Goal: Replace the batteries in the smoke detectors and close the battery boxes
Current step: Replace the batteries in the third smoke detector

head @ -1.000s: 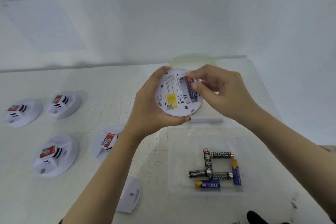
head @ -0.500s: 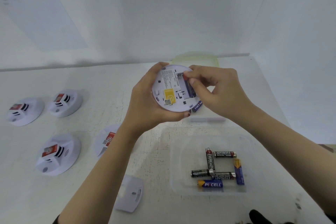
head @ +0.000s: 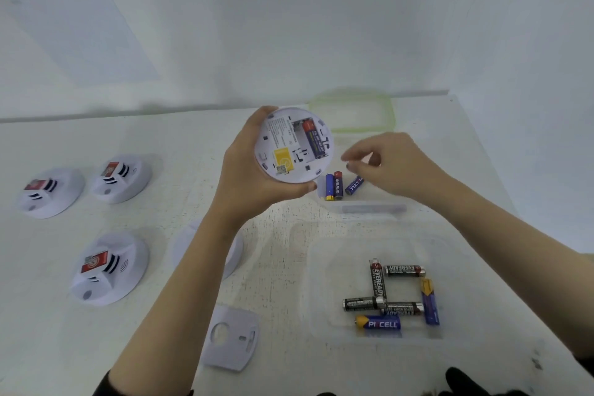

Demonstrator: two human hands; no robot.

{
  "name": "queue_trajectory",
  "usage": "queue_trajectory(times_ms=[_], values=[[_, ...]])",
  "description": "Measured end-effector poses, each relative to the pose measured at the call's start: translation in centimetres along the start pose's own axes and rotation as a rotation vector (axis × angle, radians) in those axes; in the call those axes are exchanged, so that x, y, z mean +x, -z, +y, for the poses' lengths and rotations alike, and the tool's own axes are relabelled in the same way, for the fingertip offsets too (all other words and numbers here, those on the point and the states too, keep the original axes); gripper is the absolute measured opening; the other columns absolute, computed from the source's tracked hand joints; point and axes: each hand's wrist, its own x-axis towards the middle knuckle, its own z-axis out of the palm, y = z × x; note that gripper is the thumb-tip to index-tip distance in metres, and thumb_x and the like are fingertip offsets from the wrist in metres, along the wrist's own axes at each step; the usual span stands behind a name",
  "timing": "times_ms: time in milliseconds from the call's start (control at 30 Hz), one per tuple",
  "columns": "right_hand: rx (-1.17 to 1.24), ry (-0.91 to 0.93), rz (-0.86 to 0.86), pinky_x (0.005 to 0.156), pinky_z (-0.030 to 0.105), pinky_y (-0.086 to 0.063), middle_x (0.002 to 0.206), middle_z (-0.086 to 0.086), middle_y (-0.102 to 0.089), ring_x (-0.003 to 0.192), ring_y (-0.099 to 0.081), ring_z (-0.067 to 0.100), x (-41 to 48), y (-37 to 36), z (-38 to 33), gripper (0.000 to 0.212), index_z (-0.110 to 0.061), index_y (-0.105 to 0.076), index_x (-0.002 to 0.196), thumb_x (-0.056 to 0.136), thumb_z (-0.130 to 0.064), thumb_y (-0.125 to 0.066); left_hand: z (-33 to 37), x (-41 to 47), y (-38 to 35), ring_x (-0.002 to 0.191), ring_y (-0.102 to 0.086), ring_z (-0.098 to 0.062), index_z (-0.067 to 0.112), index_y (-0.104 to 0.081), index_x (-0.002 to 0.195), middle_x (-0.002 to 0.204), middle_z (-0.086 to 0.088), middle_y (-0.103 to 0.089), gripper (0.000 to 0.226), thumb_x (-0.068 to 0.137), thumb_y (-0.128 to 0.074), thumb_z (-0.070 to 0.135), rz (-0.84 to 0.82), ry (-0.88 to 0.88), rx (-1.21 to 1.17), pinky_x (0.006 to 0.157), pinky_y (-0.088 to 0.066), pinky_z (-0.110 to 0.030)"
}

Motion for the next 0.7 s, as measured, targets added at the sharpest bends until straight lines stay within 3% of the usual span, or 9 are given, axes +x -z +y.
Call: queue_trajectory(times_ms=[67,167,267,367,467,567,633,700], values=[[-0.136,-0.043,-0.130,0.069,0.014,-0.037,0.087,-0.011,-0.063,0.068,-0.048,-0.005,0.3,-0.3,0.2,0.027,-0.021,-0.067,0.114,0.089,-0.029,-0.062,-0.3,-0.3,-0.1,0.106,-0.052,0.015,0.027,-0.042,0.126,0.113,0.025,-0.053,0.092,0.048,-0.091,0.031,0.000,0.013,0.021,0.082,-0.041,-0.002],[-0.313,-0.071,-0.215,0.071,0.023,-0.038,0.089,-0.012,-0.060,0.084,-0.050,0.006,0.8,-0.3,-0.7,0.038,-0.028,-0.061,0.122,0.088,-0.043,-0.059,-0.4,-0.5,-0.2,0.105,-0.053,0.015,0.030,-0.042,0.124,0.112,0.025,-0.055,0.090,0.049,-0.090,0.026,-0.010,0.039,0.011,0.080,-0.042,-0.002],[-0.426,-0.053,-0.255,0.054,0.021,-0.028,0.070,-0.017,-0.046,0.079,-0.046,0.009,1.3,-0.7,-1.5,0.028,-0.033,-0.068,0.105,0.080,-0.045,-0.065,-0.5,-0.7,-0.2,0.104,-0.054,0.013,0.028,-0.043,0.124,0.112,0.024,-0.055,0.089,0.048,-0.090,0.025,-0.015,0.056,0.000,0.080,-0.043,-0.003],[-0.449,-0.054,-0.222,0.055,0.022,-0.030,0.082,-0.014,-0.055,0.082,-0.051,0.012,1.3,-1.4,-1.7,0.027,-0.025,-0.065,0.096,0.074,-0.040,-0.070,-0.6,-0.8,-0.2,0.103,-0.054,0.013,0.028,-0.044,0.123,0.111,0.023,-0.055,0.087,0.049,-0.090,0.025,-0.015,0.055,0.001,0.079,-0.043,-0.004],[-0.349,-0.055,-0.200,0.059,0.023,-0.038,0.093,-0.010,-0.063,0.086,-0.056,0.013,1.1,-1.7,-1.3,0.030,-0.021,-0.056,0.097,0.074,-0.031,-0.072,-0.7,-0.8,-0.2,0.104,-0.054,0.011,0.026,-0.044,0.125,0.112,0.022,-0.055,0.088,0.049,-0.089,0.026,-0.020,0.065,-0.009,0.079,-0.043,-0.004],[-0.100,-0.059,-0.160,0.061,0.022,-0.048,0.089,-0.010,-0.067,0.069,-0.061,0.010,0.9,-1.6,-0.9,0.027,-0.021,-0.055,0.091,0.073,-0.021,-0.075,-0.7,-0.9,-0.4,0.105,-0.054,0.010,0.026,-0.044,0.126,0.114,0.022,-0.055,0.090,0.049,-0.090,0.032,-0.035,0.066,-0.026,0.081,-0.044,-0.005],[0.049,-0.044,-0.055,0.056,0.018,-0.045,0.083,-0.014,-0.065,0.054,-0.058,0.010,0.6,-1.3,-0.9,0.023,-0.023,-0.055,0.088,0.075,-0.017,-0.073,-0.7,-1.0,-0.5,0.107,-0.054,0.009,0.026,-0.043,0.127,0.115,0.021,-0.055,0.091,0.048,-0.087,0.041,-0.039,0.064,-0.038,0.082,-0.044,-0.006],[0.124,0.016,0.147,0.056,0.022,-0.044,0.081,-0.018,-0.064,0.055,-0.058,0.014,0.0,-1.0,-1.2,0.020,-0.025,-0.055,0.085,0.076,-0.014,-0.070,-0.7,-1.1,-0.6,0.107,-0.054,0.009,0.026,-0.043,0.127,0.117,0.021,-0.055,0.091,0.048,-0.084,0.045,-0.037,0.067,-0.043,0.083,-0.044,-0.006]])
